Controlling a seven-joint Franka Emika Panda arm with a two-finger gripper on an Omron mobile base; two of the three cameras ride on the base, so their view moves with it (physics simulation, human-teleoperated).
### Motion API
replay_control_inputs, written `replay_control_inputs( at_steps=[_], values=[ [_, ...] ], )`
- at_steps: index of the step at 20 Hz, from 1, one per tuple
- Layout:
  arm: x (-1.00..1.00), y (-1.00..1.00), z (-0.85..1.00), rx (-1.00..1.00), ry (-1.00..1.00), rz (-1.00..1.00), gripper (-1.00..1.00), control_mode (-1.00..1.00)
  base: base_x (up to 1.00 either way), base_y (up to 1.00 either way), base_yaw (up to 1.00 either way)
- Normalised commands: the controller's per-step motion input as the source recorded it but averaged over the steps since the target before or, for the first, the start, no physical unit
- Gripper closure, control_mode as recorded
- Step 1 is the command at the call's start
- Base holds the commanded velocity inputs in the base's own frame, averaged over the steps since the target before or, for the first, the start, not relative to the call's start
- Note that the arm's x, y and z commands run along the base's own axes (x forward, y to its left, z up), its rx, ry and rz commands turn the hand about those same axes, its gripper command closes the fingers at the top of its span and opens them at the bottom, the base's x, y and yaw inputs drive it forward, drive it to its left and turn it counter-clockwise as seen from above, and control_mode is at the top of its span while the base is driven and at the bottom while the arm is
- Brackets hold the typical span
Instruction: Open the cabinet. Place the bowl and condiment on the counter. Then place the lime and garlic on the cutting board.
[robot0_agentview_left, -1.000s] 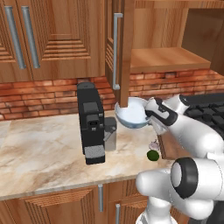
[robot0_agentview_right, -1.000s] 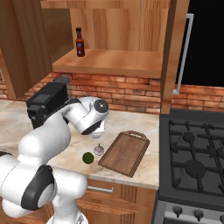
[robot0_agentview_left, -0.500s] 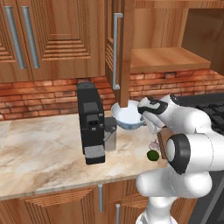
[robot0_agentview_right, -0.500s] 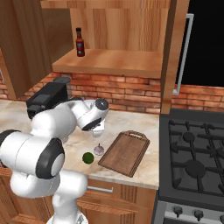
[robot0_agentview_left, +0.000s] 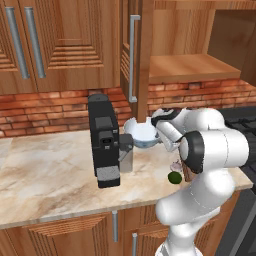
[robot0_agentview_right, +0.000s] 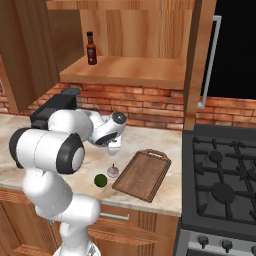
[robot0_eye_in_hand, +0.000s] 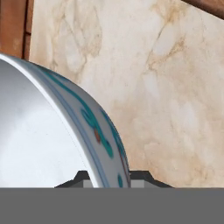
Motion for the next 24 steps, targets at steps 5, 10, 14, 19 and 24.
replay_control_inputs(
  at_steps=[5,10,14,19,24],
  values=[
    [0.27,0.04,-0.29,-0.02,-0.04,0.01,1.0,-1.0,0.0,0.0,0.0],
    [0.32,0.08,-0.26,-0.01,-0.03,0.02,1.0,-1.0,0.0,0.0,0.0],
    [0.31,0.12,-0.21,0.0,-0.01,0.02,-1.0,-1.0,0.0,0.0,0.0],
    [0.14,0.08,-0.16,0.0,0.0,0.01,-1.0,-1.0,0.0,0.0,0.0],
    [0.01,0.0,-0.1,0.0,0.0,0.02,-1.0,-1.0,0.0,0.0,0.0]
  ],
)
